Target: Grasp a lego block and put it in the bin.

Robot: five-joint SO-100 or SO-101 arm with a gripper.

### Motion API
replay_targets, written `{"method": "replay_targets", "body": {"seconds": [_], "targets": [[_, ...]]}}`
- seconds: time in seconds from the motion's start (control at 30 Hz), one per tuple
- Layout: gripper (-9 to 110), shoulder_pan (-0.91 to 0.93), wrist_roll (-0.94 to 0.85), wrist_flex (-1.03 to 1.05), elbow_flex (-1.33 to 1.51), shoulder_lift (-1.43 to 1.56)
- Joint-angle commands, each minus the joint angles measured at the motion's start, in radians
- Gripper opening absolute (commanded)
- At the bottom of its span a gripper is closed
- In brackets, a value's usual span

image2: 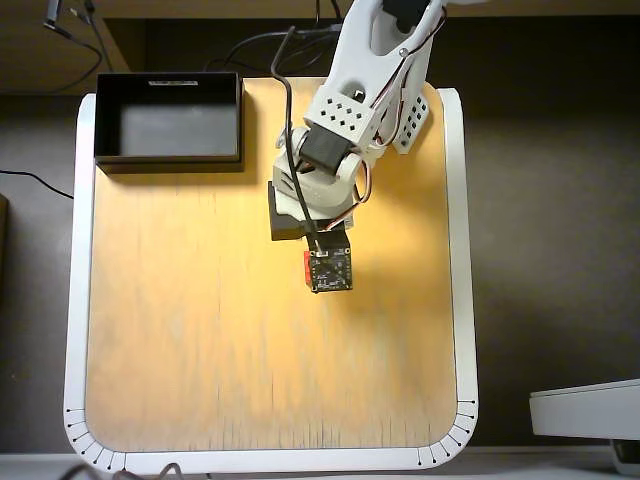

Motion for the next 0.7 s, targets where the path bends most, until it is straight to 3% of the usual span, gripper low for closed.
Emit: {"method": "replay_targets", "body": {"seconds": [0.0, 0.4, 0.67], "targets": [[12, 0.028, 0.017, -0.048, -0.137, -0.06], [23, 0.034, 0.014, -0.273, -0.138, -0.222], [23, 0.012, 0.0, -0.313, -0.138, -0.287]]}}
